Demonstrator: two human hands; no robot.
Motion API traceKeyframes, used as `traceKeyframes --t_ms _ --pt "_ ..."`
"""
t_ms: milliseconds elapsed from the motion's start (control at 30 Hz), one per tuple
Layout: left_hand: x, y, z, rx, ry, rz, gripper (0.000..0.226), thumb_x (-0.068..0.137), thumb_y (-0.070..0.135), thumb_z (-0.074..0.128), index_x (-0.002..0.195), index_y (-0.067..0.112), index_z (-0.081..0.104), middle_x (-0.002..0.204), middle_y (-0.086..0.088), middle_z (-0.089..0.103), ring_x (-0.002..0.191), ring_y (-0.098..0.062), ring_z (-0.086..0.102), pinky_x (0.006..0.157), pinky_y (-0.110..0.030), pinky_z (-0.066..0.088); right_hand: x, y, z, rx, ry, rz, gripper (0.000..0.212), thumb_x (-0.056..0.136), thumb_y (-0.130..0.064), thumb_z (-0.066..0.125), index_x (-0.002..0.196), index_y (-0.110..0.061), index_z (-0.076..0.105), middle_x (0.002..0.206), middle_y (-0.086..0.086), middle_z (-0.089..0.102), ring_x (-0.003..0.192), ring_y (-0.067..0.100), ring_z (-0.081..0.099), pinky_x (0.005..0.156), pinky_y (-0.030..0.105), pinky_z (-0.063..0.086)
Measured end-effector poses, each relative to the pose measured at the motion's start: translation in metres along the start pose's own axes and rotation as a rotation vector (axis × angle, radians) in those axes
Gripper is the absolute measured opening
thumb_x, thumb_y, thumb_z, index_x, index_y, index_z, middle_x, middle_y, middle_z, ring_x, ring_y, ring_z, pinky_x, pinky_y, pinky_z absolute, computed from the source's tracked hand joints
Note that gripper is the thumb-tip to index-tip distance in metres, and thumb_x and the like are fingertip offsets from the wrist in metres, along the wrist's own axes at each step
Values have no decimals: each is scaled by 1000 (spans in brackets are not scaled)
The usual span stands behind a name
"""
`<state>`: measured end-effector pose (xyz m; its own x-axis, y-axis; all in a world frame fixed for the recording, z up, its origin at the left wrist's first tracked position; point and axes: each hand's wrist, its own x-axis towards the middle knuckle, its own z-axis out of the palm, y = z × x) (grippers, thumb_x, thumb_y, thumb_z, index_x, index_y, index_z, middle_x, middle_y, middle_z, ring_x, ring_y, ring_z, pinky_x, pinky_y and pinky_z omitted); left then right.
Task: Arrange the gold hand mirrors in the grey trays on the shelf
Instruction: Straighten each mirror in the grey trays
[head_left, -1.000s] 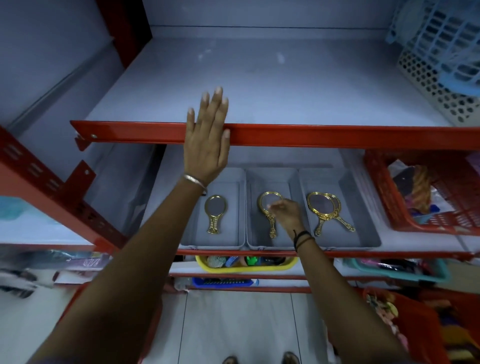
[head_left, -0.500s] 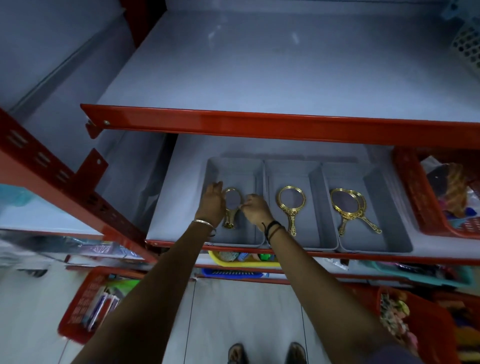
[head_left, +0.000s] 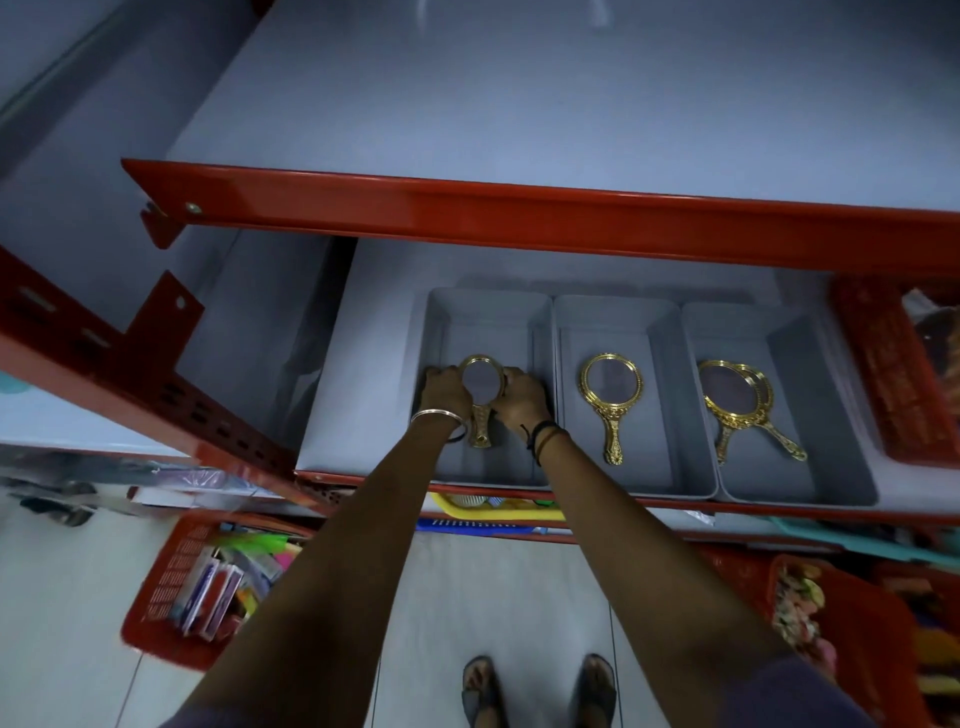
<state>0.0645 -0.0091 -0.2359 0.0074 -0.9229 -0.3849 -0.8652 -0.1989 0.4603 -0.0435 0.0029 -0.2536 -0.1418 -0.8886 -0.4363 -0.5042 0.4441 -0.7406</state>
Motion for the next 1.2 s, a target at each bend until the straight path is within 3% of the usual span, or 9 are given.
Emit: traceKeyframes --t_ms 167,367,767,933,1033,1100,1200 --pt "-1 1 1 -13 8 10 38 88 -5 44 124 -4 55 128 -21 60 125 -35 47 107 -32 36 4 2 4 56 60 -8 29 85 2 58 114 4 63 117 18 67 110 29 62 89 28 51" --pt "-2 4 1 -5 -14 -9 45 86 -3 53 130 0 49 130 -20 58 129 -35 42 107 -33 37 6 6 9 171 85 25 29 83 4 59 112 0 64 114 19 68 107 32 63 91 48 55" --pt "-2 8 2 -36 -36 -70 58 85 -5 57 139 6 41 138 -21 48 132 -31 41 108 -34 39 11 14 14 171 101 32 32 81 4 62 113 -3 65 114 18 68 106 30 64 92 47 56" --pt "-2 9 1 -39 -28 -60 51 88 -4 51 138 3 43 137 -23 50 132 -32 40 107 -33 39 13 15 13 200 82 47 31 82 5 59 112 -3 64 114 18 68 107 32 63 90 50 56" --pt "-6 13 -3 -42 33 -63 38 91 -2 42 128 -4 49 131 -28 51 124 -37 48 101 -37 43 -1 6 2 226 52 83 35 80 6 61 115 0 58 114 21 66 108 35 62 89 52 56" --pt "-9 17 -9 -48 108 -68 36 90 -2 42 125 -7 49 131 -31 46 117 -43 54 99 -41 45 -12 -3 -10 211 61 69 48 82 1 63 127 3 47 114 21 64 108 34 61 89 52 55" --pt "-14 31 -17 -82 200 5 34 92 2 42 124 -6 51 131 -29 44 110 -47 57 99 -44 47 -29 -13 -40 298 81 -14 54 88 -7 60 136 2 38 107 18 59 94 23 58 90 52 54"
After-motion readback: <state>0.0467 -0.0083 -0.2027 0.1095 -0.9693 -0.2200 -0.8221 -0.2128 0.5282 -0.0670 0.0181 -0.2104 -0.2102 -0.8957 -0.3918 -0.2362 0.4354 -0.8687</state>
